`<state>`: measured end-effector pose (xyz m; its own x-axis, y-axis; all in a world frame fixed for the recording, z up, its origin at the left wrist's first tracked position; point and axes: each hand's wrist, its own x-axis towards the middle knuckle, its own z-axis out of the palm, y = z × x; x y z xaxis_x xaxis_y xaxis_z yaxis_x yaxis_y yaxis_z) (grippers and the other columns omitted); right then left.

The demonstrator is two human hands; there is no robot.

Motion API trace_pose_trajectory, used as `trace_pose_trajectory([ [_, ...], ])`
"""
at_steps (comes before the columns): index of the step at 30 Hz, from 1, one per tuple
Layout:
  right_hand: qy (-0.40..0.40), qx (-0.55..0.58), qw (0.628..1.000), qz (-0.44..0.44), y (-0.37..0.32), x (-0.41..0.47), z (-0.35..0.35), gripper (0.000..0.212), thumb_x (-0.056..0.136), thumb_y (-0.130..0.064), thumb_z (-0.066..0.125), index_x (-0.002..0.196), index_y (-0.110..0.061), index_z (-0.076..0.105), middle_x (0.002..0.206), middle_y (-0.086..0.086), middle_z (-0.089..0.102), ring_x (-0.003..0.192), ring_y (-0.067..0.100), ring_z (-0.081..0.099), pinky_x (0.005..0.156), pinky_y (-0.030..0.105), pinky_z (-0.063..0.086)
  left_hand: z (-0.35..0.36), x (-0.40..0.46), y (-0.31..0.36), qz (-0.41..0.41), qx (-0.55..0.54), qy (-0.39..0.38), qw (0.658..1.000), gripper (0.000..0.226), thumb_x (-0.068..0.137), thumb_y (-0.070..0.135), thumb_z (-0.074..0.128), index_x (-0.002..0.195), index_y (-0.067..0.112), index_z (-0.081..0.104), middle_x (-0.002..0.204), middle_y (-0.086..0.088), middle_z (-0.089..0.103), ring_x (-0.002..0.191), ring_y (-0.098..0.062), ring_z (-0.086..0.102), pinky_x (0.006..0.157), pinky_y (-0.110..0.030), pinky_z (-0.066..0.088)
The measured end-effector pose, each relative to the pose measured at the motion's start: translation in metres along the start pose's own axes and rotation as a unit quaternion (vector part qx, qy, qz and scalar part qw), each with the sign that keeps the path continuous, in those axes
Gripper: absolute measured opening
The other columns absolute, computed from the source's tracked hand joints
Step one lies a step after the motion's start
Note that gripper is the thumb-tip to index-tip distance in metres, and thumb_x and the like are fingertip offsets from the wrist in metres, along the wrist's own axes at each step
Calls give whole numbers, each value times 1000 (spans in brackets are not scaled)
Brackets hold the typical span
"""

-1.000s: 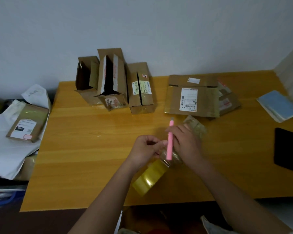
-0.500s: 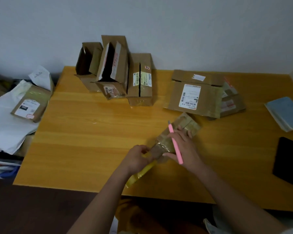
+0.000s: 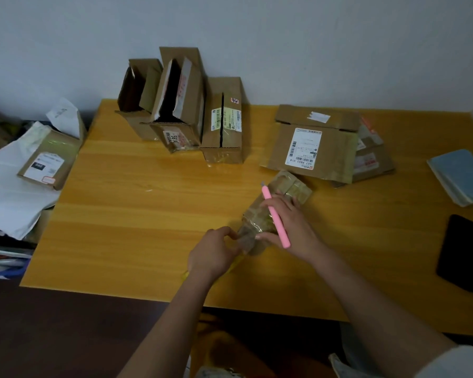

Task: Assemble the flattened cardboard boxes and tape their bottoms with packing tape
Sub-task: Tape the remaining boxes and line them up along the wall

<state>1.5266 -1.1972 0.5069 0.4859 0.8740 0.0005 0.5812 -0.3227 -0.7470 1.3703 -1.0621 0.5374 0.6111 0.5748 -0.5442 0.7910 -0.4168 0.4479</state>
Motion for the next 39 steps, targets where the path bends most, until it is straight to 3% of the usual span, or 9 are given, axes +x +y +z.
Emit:
trace_pose_trajectory([
  [3,72,67,995,-5,-12,-7,-4,43,90,-19,65,131,-25,53,140,5,50,136,27,40,106,59,39,-6,2,-2,-15,-26,2,1000,21,87,56,58,99,39,59,104,11,55,92,-13,58,74,-30,44],
  [5,109,98,989,-17,-19,-14,-1,52,90,1,59,137,-21,53,138,7,52,125,25,51,96,52,50,-10,5,-4,-28,-50,4,998,20,90,51,57,98,33,60,94,11,58,88,-16,58,75,-30,45],
  [12,169,151,969,-104,-43,-31,22,32,89,1,66,120,0,65,120,6,67,107,17,65,89,30,54,-12,8,-12,-27,-77,16,997,12,91,39,59,84,30,60,82,13,59,83,-17,61,74,-30,45],
  [17,157,219,963,21,-42,-29,27,2,91,-6,64,91,-8,65,82,-9,71,74,3,70,61,19,54,-11,10,-17,-16,-88,10,996,12,91,39,59,85,29,61,83,13,58,75,-19,58,71,-31,46],
  [18,156,245,955,65,-40,-26,26,10,92,-2,61,85,-9,61,72,-9,70,69,4,70,59,18,53,-11,10,-18,-14,-108,8,994,12,92,36,60,87,25,63,83,11,59,69,-19,56,68,-30,45],
  [23,115,312,934,130,-33,-22,20,14,93,5,55,79,3,54,62,-1,69,66,13,69,66,19,52,-12,12,-21,-18,-180,-6,984,11,93,25,60,88,16,63,76,4,55,59,-16,45,60,-29,38],
  [31,31,213,976,23,-32,-23,25,6,89,-24,63,83,-23,62,76,-4,70,75,14,67,77,35,55,-12,18,-21,-16,-167,-16,986,14,95,24,56,91,13,64,74,0,54,56,-17,43,60,-30,36],
  [34,8,129,992,-11,-31,-24,34,10,90,-25,60,81,-28,57,72,-10,62,69,5,60,115,46,29,-12,20,-20,-16,-166,-18,986,15,96,24,56,89,13,63,73,0,54,61,-21,44,60,-31,37],
  [39,10,89,996,-16,-27,-24,39,10,85,-10,59,77,-15,57,66,-12,54,66,-3,52,121,46,15,-11,19,-23,-12,-165,-11,986,15,95,26,57,86,15,63,75,-1,55,62,-21,45,61,-31,37],
])
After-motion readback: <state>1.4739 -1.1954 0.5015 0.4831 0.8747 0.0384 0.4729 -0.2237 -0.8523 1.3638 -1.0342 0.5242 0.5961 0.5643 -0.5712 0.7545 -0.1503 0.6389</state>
